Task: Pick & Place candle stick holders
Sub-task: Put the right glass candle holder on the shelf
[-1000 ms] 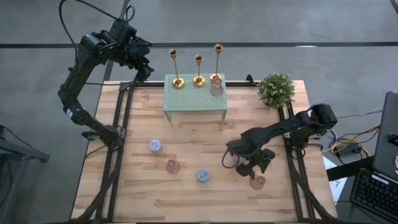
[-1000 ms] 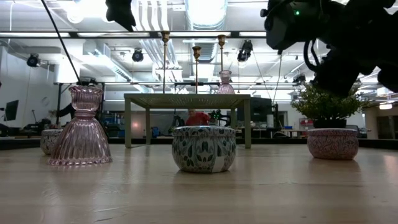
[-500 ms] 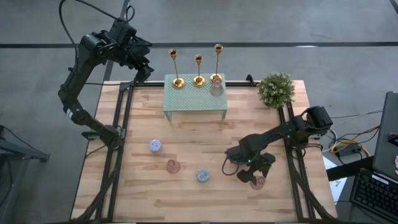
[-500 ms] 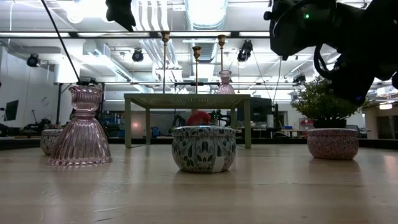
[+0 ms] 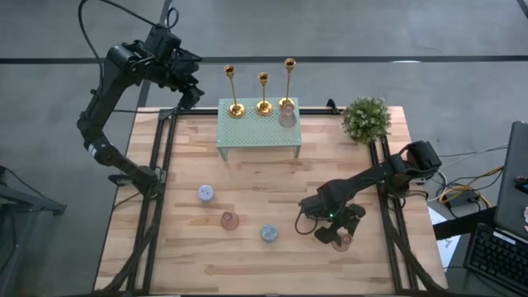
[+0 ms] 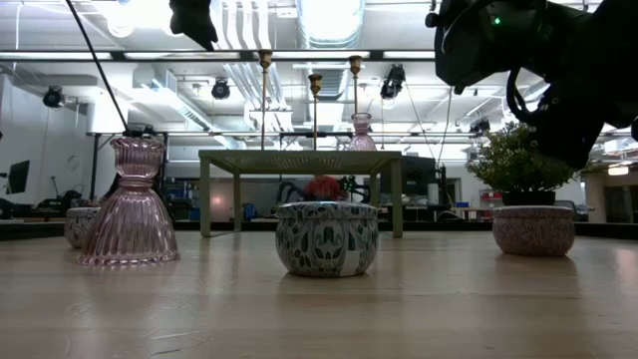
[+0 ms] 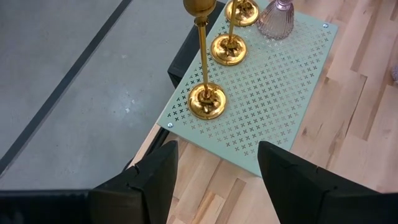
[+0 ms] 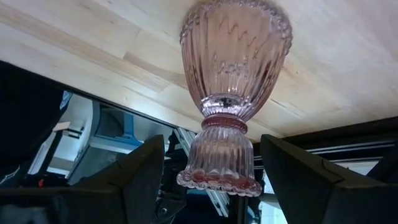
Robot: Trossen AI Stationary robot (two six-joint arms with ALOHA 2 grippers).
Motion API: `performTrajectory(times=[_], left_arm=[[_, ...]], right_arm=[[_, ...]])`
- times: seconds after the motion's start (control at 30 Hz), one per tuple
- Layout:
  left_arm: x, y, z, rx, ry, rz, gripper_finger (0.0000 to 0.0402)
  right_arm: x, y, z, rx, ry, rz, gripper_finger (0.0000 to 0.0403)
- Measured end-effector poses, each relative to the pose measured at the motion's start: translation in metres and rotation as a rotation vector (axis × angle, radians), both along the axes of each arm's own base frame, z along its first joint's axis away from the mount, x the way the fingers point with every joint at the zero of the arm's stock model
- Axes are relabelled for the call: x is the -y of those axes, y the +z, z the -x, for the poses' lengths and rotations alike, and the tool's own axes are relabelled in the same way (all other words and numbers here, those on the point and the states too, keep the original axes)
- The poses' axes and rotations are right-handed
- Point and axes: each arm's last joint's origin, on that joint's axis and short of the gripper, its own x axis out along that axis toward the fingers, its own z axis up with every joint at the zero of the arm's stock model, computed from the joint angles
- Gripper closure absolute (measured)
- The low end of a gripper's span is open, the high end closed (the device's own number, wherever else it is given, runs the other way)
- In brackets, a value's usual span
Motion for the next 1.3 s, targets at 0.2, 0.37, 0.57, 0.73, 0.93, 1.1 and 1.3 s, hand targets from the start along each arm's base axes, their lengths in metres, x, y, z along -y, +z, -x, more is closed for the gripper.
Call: performTrajectory(times=[0.2, 0.37, 0.57, 0.73, 0.93, 1.1, 1.3], left_arm=[[0.0, 0.0, 0.0, 0.0, 0.0, 0.0, 0.0177], [0.0, 0.0, 0.0, 0.0, 0.0, 0.0, 0.0177], [0.0, 0.0, 0.0, -0.001, 0.001, 0.003, 0.0177], [0.001, -0.001, 0.001, -0.012, 0.001, 0.015, 0.0177], [0.001, -0.001, 0.001, -0.011, 0.002, 0.014, 0.0177], [0.001, -0.001, 0.001, -0.009, 0.002, 0.013, 0.0177], [0.001, -0.001, 0.001, -0.008, 0.002, 0.012, 0.0177]], right_arm=[[0.0, 0.003, -0.001, 0.022, 0.003, 0.017, 0.014], [0.001, 0.015, -0.001, 0.074, -0.004, 0.046, 0.0126], [0.003, 0.046, 0.01, 0.191, -0.016, 0.212, 0.0117], [-0.018, 0.065, 0.039, 0.277, -0.006, 0.362, 0.0115], [-0.052, 0.084, 0.079, 0.387, -0.065, 0.516, 0.0115], [-0.085, 0.081, 0.107, 0.436, -0.05, 0.569, 0.0121], [-0.113, 0.061, 0.115, 0.544, -0.011, 0.651, 0.0135]])
